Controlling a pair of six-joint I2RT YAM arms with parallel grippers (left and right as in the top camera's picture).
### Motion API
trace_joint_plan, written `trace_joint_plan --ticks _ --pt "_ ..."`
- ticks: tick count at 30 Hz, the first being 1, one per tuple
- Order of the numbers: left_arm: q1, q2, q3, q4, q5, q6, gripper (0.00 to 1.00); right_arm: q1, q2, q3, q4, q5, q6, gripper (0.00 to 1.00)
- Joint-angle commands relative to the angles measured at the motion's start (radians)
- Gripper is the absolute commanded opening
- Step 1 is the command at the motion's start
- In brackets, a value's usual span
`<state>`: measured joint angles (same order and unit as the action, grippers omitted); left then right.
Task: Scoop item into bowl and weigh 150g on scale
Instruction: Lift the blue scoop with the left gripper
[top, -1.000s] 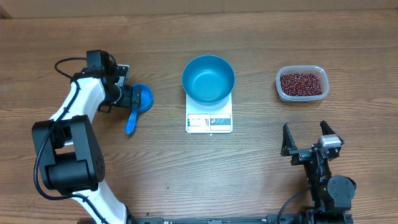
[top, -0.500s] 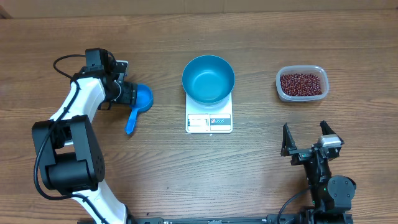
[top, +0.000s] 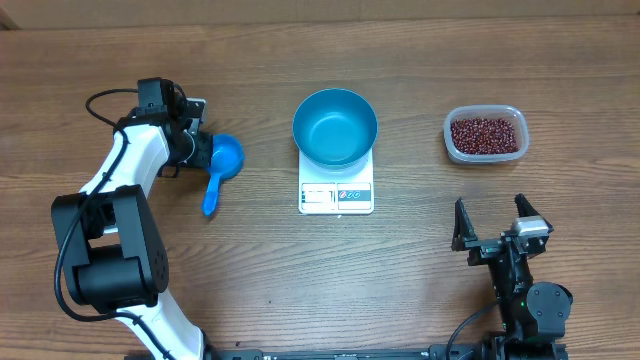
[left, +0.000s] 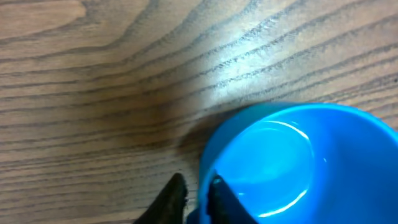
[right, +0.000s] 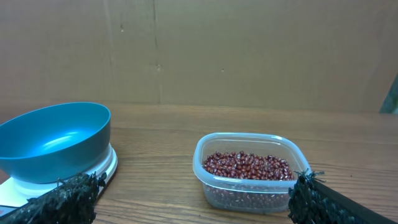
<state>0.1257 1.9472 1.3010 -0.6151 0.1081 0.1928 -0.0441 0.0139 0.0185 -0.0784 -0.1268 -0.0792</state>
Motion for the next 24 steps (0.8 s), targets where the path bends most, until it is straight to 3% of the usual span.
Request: trace_joint_plan --ticks 1,7,24 --pt "-0.001 0.013 0.016 -0.005 -0.004 0.002 0.13 0.006 -0.006 -0.011 0.005 -0.002 -0.004 1.00" --pt "-0.002 0.013 0.016 -0.005 -0.003 0.002 0.04 0.006 -0.006 -0.011 0.005 -0.002 -0.004 1.00" --pt "-0.002 0.013 0.016 -0.013 -0.002 0.001 0.04 0.006 -0.006 -0.011 0.005 -0.002 -0.004 1.00"
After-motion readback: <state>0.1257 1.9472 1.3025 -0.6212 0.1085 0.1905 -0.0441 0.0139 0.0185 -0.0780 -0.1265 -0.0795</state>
